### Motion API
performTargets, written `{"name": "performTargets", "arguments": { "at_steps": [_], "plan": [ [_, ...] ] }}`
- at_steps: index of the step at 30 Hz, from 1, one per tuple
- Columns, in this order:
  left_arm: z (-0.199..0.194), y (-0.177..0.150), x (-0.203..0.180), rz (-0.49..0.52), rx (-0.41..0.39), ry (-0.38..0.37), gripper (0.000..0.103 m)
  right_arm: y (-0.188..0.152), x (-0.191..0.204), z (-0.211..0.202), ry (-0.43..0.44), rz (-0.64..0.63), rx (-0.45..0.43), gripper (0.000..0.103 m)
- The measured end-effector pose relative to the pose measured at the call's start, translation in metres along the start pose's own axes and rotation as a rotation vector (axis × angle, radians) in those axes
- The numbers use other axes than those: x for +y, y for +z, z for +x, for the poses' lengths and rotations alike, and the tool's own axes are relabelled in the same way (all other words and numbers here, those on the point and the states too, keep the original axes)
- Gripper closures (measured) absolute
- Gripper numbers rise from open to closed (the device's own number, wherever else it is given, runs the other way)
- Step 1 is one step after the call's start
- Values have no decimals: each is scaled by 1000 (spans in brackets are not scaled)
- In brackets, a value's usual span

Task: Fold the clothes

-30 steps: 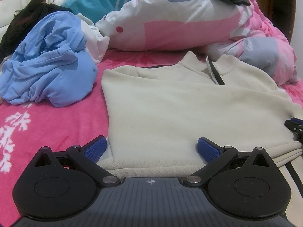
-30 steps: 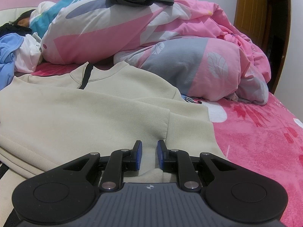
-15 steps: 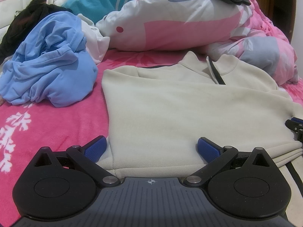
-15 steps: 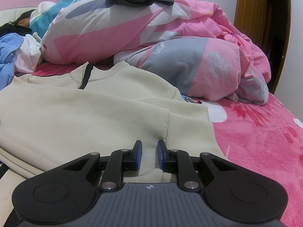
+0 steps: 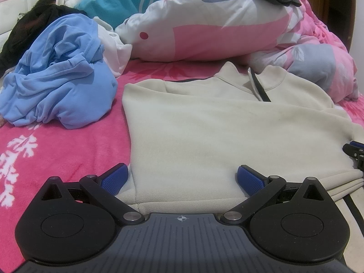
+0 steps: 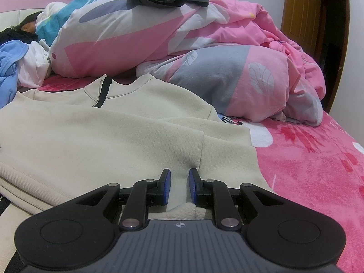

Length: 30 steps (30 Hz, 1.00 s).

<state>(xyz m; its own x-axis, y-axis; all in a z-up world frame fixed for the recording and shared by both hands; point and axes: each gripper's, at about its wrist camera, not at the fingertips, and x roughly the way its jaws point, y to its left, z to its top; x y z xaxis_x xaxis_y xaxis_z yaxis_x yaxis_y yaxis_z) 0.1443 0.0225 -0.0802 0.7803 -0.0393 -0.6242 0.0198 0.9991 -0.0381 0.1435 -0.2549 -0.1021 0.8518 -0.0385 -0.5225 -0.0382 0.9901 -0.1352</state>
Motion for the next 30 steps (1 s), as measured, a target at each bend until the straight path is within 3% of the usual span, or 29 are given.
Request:
{"name": "performTargets", "arguments": {
  "at_steps": [14,21,26,30],
  "plan": [
    [5,-4,7,-39,-14,-42,0,0,-4,0,17,30,-3,85],
    [1,-3,4,-24,-29,-17,0,-1,-6,0,27,47,-6,85],
    [-26,1,-8,39,-160,70,0,-1,-7,0,29,52,-6,85],
    [-50,17,-14,31,-198,41,0,-1,-8,0,37,63,-7,84]
  ]
}}
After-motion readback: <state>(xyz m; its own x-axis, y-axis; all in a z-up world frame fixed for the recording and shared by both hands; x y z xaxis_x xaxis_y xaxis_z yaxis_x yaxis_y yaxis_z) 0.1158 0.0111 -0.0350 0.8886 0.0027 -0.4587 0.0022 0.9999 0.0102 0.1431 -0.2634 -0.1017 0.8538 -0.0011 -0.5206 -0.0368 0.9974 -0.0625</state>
